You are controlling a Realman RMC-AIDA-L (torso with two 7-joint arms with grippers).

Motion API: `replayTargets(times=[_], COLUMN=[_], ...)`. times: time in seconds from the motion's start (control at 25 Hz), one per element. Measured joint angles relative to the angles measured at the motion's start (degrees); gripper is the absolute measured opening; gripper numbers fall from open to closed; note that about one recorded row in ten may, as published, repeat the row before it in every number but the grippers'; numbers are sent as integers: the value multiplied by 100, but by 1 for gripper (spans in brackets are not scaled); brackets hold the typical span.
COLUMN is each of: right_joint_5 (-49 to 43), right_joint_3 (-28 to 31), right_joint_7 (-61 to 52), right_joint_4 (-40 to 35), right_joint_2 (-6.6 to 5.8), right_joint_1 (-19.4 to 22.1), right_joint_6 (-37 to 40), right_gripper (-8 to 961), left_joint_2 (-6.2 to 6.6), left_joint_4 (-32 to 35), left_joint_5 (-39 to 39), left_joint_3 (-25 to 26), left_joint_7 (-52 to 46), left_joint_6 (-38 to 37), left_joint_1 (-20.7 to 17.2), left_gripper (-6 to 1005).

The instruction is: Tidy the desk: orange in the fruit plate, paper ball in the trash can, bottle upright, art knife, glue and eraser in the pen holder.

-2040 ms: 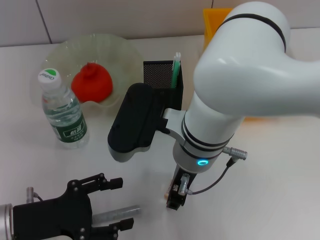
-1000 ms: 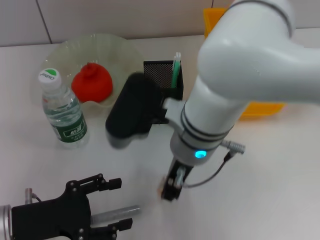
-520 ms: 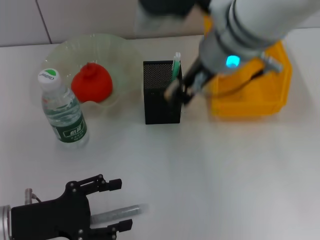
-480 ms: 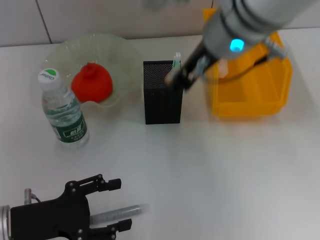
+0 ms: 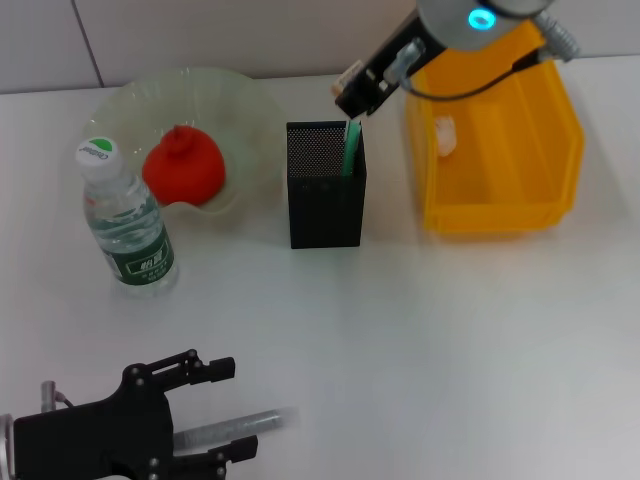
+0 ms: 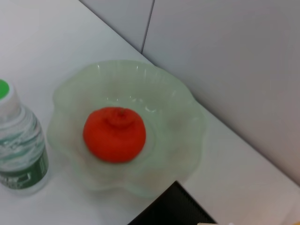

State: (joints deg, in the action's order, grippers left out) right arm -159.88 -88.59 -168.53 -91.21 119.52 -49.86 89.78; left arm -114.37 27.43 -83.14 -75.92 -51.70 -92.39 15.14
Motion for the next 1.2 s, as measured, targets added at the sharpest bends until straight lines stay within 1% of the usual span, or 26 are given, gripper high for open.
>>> replayTargets(times=[0.04,0.08,0.16,0.24,0.28,0.36,0.48,0.56,0.64,0.92,1.12,1.2], right_joint_5=[0,6,20,54,66,69,218,267,351,357,365,413], right_joint_3=[0,-65,-99,-199,-340,-396,-505,-507,-512,-521,-518,-497], right_joint_7=[0,1,2,2,3,4,26,43,128,147,144,142], right_joint_4=[0,210,327,558,805,915,1352,1447,1734,1817,1696,1592], right_joint_2=[0,6,9,9,10,10,10,10,9,14,17,21], right_joint_1=[0,41,63,106,120,115,22,-10,-102,-127,-63,1], right_joint_6=[0,-129,-206,-439,-693,-815,-1213,-1279,-1491,-1537,-1567,-1568], right_gripper=[401,401,401,401,401,401,400,400,405,438,461,524], left_joint_2=[0,-10,-13,-12,-9,-7,-7,-7,-10,-13,-7,2], left_joint_4=[0,-5,-6,-8,-9,-10,-16,-17,-18,-18,-18,-18], left_joint_5=[0,0,0,0,0,0,0,0,0,0,0,0], left_joint_3=[0,0,-1,0,-1,-1,-2,-2,-6,-11,-8,-3], left_joint_7=[0,-90,-139,-162,-171,-173,-181,-182,-183,-188,-191,-191], left_joint_6=[0,14,14,11,1,-2,-13,-14,-20,-27,-42,-53], left_joint_1=[0,8,13,14,17,19,39,41,48,52,50,50], left_gripper=[796,796,796,796,796,795,795,795,795,794,793,793])
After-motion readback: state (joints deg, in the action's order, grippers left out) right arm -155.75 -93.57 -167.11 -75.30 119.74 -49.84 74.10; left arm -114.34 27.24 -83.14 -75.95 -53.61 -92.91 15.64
